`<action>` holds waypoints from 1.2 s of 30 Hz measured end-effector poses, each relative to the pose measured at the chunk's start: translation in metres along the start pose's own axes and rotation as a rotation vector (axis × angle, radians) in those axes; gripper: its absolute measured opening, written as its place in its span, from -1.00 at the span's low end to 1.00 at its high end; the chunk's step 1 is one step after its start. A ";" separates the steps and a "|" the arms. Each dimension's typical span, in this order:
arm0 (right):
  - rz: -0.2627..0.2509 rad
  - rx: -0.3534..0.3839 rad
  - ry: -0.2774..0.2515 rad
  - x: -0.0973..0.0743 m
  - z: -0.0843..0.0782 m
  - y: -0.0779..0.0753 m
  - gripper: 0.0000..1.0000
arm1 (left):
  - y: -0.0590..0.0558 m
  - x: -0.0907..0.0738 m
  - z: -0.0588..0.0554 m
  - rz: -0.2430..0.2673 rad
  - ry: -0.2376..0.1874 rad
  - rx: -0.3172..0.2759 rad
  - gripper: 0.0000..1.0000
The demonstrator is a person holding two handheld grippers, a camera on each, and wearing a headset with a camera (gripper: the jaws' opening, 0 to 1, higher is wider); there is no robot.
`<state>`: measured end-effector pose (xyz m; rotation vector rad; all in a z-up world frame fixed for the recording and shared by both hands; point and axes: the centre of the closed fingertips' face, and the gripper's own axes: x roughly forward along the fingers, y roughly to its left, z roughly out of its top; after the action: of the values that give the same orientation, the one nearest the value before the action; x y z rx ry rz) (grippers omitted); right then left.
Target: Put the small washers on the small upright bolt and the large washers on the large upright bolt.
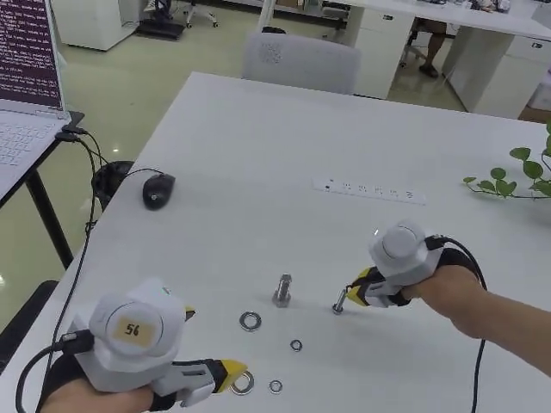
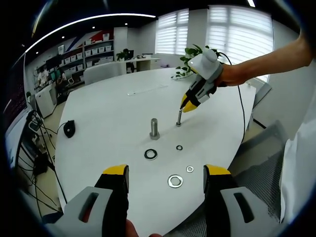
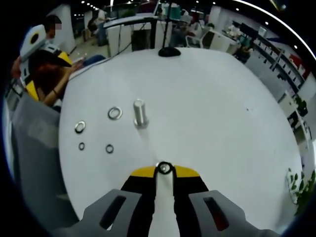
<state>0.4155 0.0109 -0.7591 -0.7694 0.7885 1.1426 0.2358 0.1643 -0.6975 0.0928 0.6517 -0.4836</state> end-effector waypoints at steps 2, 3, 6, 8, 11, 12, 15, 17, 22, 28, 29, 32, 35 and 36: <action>0.001 -0.005 0.002 0.001 0.001 0.000 -0.75 | 0.001 -0.001 -0.001 0.002 0.001 0.000 0.21; 0.002 -0.006 0.004 0.002 0.001 0.000 -0.75 | 0.001 -0.001 -0.001 0.002 0.001 0.000 0.21; 0.007 -0.007 0.014 0.004 0.000 0.001 -0.75 | 0.001 -0.001 -0.001 0.003 0.002 -0.002 0.21; 0.011 -0.007 0.019 0.005 0.000 0.002 -0.75 | 0.001 -0.001 -0.001 0.004 -0.001 -0.003 0.21; 0.011 -0.004 0.027 0.006 0.000 0.002 -0.75 | 0.002 -0.002 0.000 0.005 -0.001 -0.003 0.21; 0.013 -0.003 0.028 0.007 0.000 0.002 -0.75 | 0.002 -0.002 0.000 0.006 -0.002 -0.003 0.21; 0.015 -0.007 0.034 0.008 0.000 0.002 -0.75 | 0.002 -0.002 -0.001 0.005 0.000 -0.003 0.21; 0.015 -0.009 0.039 0.009 0.000 0.001 -0.75 | 0.002 -0.002 -0.001 0.006 0.000 -0.004 0.21; 0.018 -0.007 0.049 0.013 0.000 0.001 -0.75 | 0.003 -0.003 -0.002 0.007 0.002 -0.004 0.21; 0.019 -0.023 0.077 0.019 -0.003 0.003 -0.75 | 0.003 -0.003 -0.002 0.007 0.005 -0.001 0.21; 0.019 -0.024 0.081 0.020 -0.003 0.004 -0.75 | 0.003 -0.003 -0.002 0.007 0.005 -0.002 0.21; 0.022 -0.031 0.098 0.024 -0.005 0.005 -0.75 | 0.004 -0.003 -0.004 0.008 0.010 0.000 0.21; 0.027 -0.028 0.117 0.030 -0.008 0.005 -0.75 | 0.004 -0.003 -0.004 0.008 0.013 0.000 0.21; 0.026 -0.027 0.123 0.031 -0.009 0.005 -0.75 | 0.004 -0.003 -0.005 0.007 0.014 0.000 0.21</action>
<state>0.4159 0.0190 -0.7910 -0.8606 0.8893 1.1391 0.2327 0.1703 -0.6995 0.0986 0.6653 -0.4760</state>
